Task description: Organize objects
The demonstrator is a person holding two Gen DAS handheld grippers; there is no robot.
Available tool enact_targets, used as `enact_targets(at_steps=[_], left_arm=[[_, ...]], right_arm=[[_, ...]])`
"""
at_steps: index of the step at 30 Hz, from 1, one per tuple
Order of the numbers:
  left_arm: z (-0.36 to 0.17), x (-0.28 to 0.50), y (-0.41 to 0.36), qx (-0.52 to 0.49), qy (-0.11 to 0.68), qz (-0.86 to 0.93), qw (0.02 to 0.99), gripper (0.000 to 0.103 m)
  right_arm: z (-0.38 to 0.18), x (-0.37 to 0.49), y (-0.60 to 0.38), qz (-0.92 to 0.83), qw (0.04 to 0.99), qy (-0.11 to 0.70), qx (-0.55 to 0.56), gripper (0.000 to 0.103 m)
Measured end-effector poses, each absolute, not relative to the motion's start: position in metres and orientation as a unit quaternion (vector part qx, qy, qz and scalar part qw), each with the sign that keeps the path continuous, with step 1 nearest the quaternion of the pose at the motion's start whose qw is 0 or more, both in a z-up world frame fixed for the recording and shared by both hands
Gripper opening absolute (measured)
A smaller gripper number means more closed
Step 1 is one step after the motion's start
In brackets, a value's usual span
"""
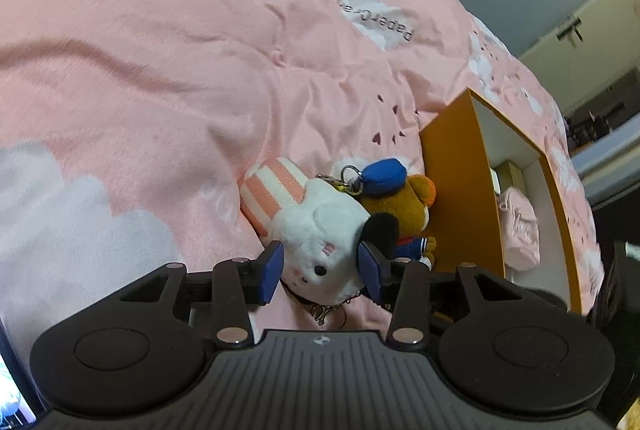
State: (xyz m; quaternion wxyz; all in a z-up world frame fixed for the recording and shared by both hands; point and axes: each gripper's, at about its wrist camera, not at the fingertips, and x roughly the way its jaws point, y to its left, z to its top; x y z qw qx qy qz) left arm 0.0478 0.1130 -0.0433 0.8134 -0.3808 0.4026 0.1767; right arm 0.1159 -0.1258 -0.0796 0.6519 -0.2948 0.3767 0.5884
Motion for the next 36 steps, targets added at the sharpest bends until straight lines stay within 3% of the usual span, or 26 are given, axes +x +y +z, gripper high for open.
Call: enact_targets(at_steps=[7,22,25,27,29,31,36], left_arm=[[-0.046,0.051,0.12,-0.414,0.406,0.202,0.789,0.056],[-0.032,0.058,0.105,-0.336,0.448,0.224,0.798,0.061],[-0.029,0.059,0.105,-0.34,0.443,0.207,0.803,0.071],[-0.033,0.066,0.102,-0.339,0.448,0.195,0.804,0.071],[-0.044,0.074,0.101,-0.33,0.457,0.193,0.803,0.068],[-0.055,0.08,0.102,-0.324,0.477,0.215,0.788,0.052],[-0.058,0.072,0.111,-0.348,0.465,0.209,0.787,0.049]], right_arm=[[-0.083,0.108,-0.127,0.608,0.633,0.375,-0.298,0.001],[-0.087,0.09,-0.131,0.639,0.596,0.373,-0.313,0.001],[-0.092,0.081,-0.13,0.646,0.581,0.372,-0.327,0.0],[-0.092,0.079,-0.129,0.646,0.582,0.367,-0.331,0.0],[-0.092,0.083,-0.129,0.641,0.587,0.37,-0.328,0.0],[-0.091,0.088,-0.131,0.631,0.598,0.371,-0.327,0.0],[-0.08,0.102,-0.14,0.604,0.638,0.354,-0.321,0.006]])
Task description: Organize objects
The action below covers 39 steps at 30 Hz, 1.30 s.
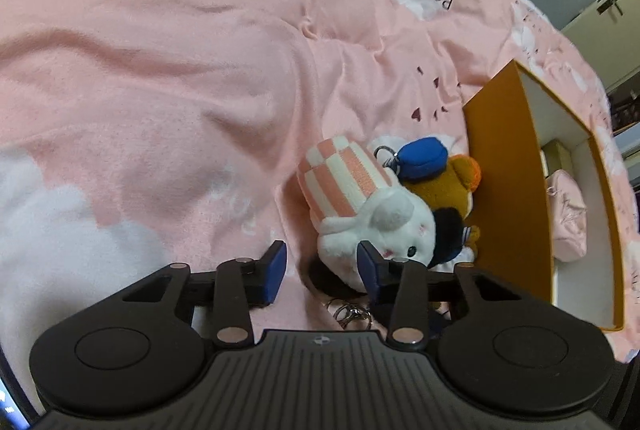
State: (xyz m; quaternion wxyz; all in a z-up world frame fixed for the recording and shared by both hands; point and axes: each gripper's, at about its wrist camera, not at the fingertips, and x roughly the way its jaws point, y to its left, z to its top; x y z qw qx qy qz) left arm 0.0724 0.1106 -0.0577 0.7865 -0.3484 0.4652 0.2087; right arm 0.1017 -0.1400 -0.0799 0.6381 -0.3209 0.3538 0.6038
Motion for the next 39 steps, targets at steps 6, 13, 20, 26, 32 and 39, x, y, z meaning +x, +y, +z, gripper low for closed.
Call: enact_targets(at_steps=[6,13,20,26,32,39], left_arm=[[-0.056,0.067,0.112,-0.341,0.463,0.196,0.794,0.045],[-0.052,0.06,0.115,-0.352,0.444,0.175,0.805,0.044],[-0.049,0.063,0.11,-0.352,0.434,0.154,0.815,0.045],[-0.045,0.062,0.109,-0.359,0.427,0.148,0.817,0.052],[-0.038,0.057,0.107,-0.369,0.416,0.149,0.818,0.061],[-0.035,0.052,0.112,-0.391,0.416,0.163,0.805,0.065]], right_arm=[[-0.068,0.107,-0.142,0.604,0.658,0.313,-0.322,0.013],[-0.055,0.128,-0.132,0.554,0.708,0.279,-0.338,0.019],[-0.068,0.147,-0.124,0.518,0.72,0.237,-0.397,0.01],[-0.086,0.137,-0.121,0.546,0.688,0.242,-0.411,0.009],[-0.082,0.129,-0.126,0.607,0.662,0.253,-0.359,0.001],[-0.079,0.111,-0.128,0.648,0.632,0.249,-0.344,0.0]])
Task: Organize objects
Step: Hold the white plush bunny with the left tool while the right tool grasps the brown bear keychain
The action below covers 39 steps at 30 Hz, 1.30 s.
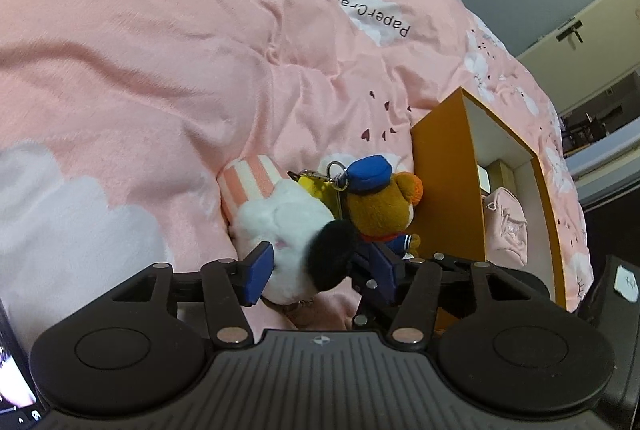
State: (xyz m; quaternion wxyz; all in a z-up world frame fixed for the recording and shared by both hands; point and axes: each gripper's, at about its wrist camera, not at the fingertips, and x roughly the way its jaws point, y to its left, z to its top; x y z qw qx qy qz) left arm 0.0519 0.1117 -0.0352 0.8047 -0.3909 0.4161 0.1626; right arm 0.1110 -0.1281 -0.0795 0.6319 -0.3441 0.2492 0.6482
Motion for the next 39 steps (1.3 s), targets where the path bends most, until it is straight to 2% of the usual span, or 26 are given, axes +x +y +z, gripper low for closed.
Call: enact_targets(at_steps=[6,16,20,25,27,29,31,39], left_arm=[[-0.042,0.059,0.114,-0.399,0.431,0.174,0.79,0.069],[-0.065,0.076,0.111,-0.356,0.478,0.224,0.771,0.072],[-0.071,0.077,0.112,-0.358,0.477,0.214,0.774,0.068],[-0.07,0.074,0.112,-0.352,0.473,0.204,0.782,0.064],[-0.068,0.073,0.111,-0.348,0.471,0.201,0.785,0.064],[-0.065,0.073,0.108,-0.339,0.464,0.193,0.795,0.062],[-0.059,0.072,0.103,-0.323,0.456,0.178,0.81,0.061],[-0.049,0.082,0.087,-0.268,0.44,0.136,0.846,0.06]], right_arm=[[-0.08,0.108,-0.129,0.658,0.622,0.263,-0.332,0.0],[-0.084,0.103,-0.129,0.661,0.611,0.284,-0.329,0.0],[-0.085,0.102,-0.127,0.652,0.614,0.288,-0.339,0.001],[-0.073,0.106,-0.133,0.622,0.623,0.277,-0.385,0.013],[-0.065,0.112,-0.133,0.604,0.633,0.269,-0.403,0.023],[-0.059,0.12,-0.127,0.586,0.643,0.262,-0.417,0.042],[-0.058,0.125,-0.116,0.569,0.643,0.258,-0.443,0.051],[-0.079,0.139,-0.087,0.546,0.596,0.237,-0.539,0.061]])
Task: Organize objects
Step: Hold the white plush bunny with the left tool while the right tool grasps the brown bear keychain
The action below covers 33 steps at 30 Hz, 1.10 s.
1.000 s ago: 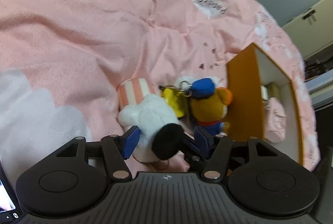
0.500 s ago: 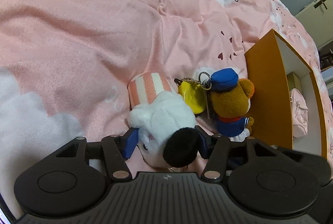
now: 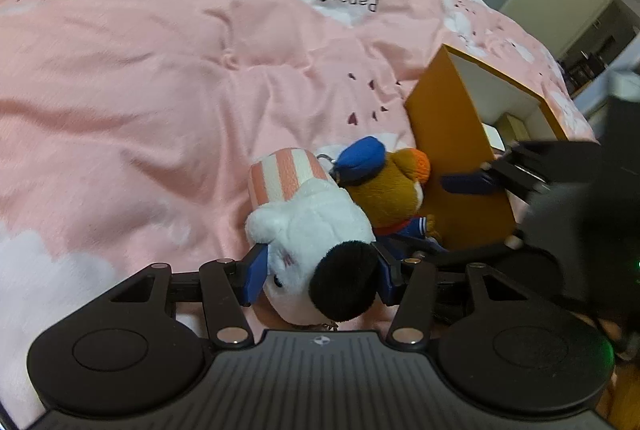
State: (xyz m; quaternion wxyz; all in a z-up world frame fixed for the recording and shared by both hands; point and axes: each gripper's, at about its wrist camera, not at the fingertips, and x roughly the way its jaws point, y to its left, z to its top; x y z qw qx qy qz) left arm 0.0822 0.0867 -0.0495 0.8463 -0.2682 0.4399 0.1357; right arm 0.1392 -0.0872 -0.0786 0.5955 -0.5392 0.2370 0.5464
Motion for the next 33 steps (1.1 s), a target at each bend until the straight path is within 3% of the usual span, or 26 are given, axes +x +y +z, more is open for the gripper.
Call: enact_targets(at_steps=[10,12,14,18,30,32,33], left_arm=[[-0.052,0.079,0.087,-0.267,0.442,0.13,0.846,0.06],[-0.052,0.078,0.088,-0.269,0.442,0.13,0.846,0.06],[-0.051,0.077,0.088,-0.27,0.441,0.131,0.846,0.06],[-0.05,0.076,0.089,-0.27,0.44,0.132,0.846,0.06],[-0.031,0.063,0.088,-0.261,0.399,0.15,0.866,0.06],[-0.027,0.061,0.087,-0.259,0.394,0.151,0.869,0.06],[-0.025,0.061,0.086,-0.258,0.391,0.15,0.87,0.06]], right_arm=[[-0.095,0.152,-0.064,0.533,0.586,0.262,-0.551,0.062],[-0.096,0.151,-0.064,0.533,0.59,0.257,-0.549,0.058],[-0.095,0.15,-0.066,0.541,0.592,0.254,-0.54,0.043],[-0.096,0.15,-0.071,0.54,0.607,0.256,-0.524,0.042],[-0.045,0.155,-0.103,0.553,0.677,0.238,-0.422,0.018],[-0.036,0.158,-0.109,0.553,0.689,0.241,-0.402,0.0],[-0.031,0.159,-0.111,0.55,0.698,0.238,-0.392,0.0]])
